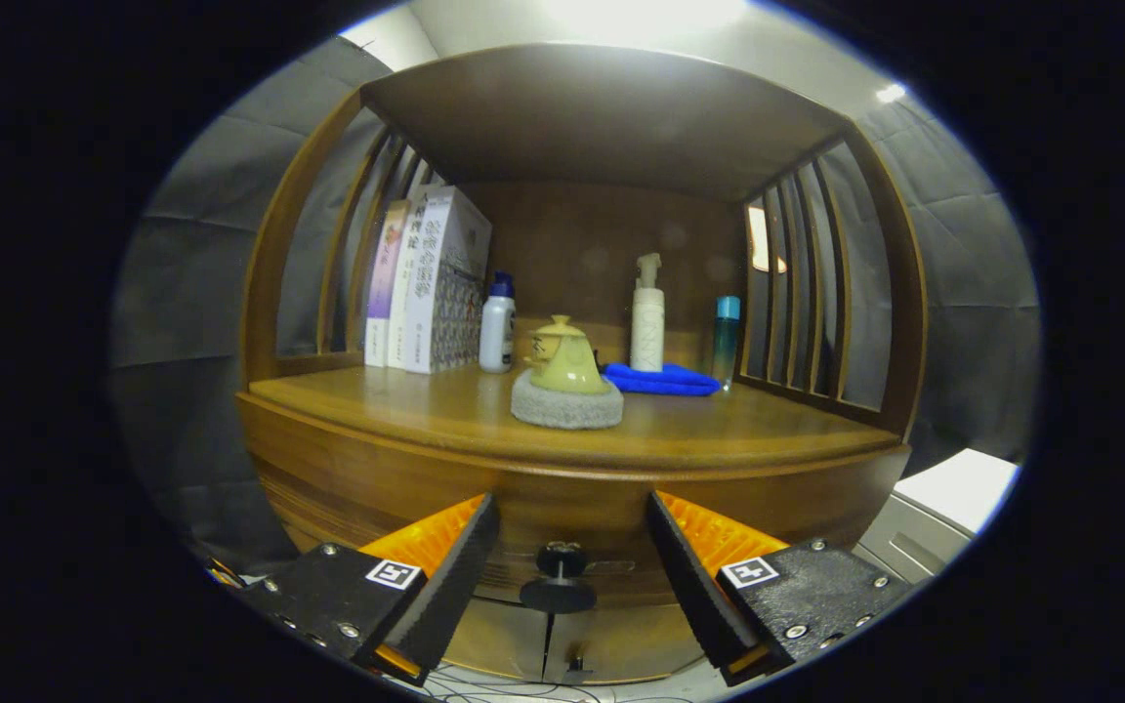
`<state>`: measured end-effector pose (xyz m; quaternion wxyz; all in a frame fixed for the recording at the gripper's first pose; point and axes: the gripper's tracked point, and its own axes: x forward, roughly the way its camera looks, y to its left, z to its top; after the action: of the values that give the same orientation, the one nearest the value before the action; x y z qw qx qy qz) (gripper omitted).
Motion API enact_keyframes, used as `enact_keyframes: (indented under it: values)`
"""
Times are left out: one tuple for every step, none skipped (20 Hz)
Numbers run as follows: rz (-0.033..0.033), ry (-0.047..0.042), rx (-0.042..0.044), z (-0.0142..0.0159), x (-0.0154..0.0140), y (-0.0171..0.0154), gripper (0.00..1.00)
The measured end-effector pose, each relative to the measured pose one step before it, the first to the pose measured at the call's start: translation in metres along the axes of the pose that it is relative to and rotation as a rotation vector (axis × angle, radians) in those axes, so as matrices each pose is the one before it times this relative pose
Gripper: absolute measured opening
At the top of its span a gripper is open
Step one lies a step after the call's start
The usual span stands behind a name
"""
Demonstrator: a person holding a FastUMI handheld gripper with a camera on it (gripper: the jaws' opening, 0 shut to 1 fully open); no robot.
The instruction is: Pull open the drawer, take out the items inside it, and place them on the countertop above the cabinet.
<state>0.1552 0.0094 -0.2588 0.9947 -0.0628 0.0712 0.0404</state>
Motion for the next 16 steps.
enact_keyframes:
  values:
    - [0.00628, -0.02556, 0.00633, 0.02275, -0.00627, -0.00398, 0.95]
    - [0.00781, -0.02078, 0.00999, 0.0228, -0.00644, -0.00324, 0.95]
    - [0.00912, -0.01383, 0.01143, 0.02235, -0.0081, -0.00237, 0.95]
    - [0.01328, -0.01582, 0.01194, 0.02388, -0.00958, -0.00191, 0.95]
    - [0.01291, -0.02031, 0.00737, 0.02419, -0.00943, -0.00219, 0.95]
    - [0.01242, -0.01575, 0.00209, 0.02287, -0.00972, -0.00195, 0.95]
    - [0.0095, -0.01339, -0.00667, 0.01997, -0.01088, -0.00207, 0.95]
    - [0.00425, -0.00123, -0.01929, 0.01642, -0.0113, -0.00297, 0.95]
    - [-0.00484, -0.00393, -0.02864, 0.01564, -0.01071, -0.00424, 0.95]
    - [-0.01483, 0.00112, -0.02601, 0.01456, -0.00958, -0.005, 0.95]
    - [-0.00522, 0.00662, -0.01784, 0.01182, -0.01141, 0.00018, 0.95]
    - [0.00521, -0.00104, -0.00498, 0.01208, -0.01108, 0.00465, 0.95]
    - [-0.00183, 0.00017, 0.00198, 0.00962, -0.00937, 0.00259, 0.95]
    - [-0.00574, -0.00229, 0.01064, 0.01057, -0.01231, 0.00327, 0.95]
    - [-0.00641, -0.00865, 0.01614, 0.00944, -0.01265, 0.00519, 0.95]
    - [-0.00381, -0.01633, 0.01397, 0.00907, -0.01211, 0.00616, 0.95]
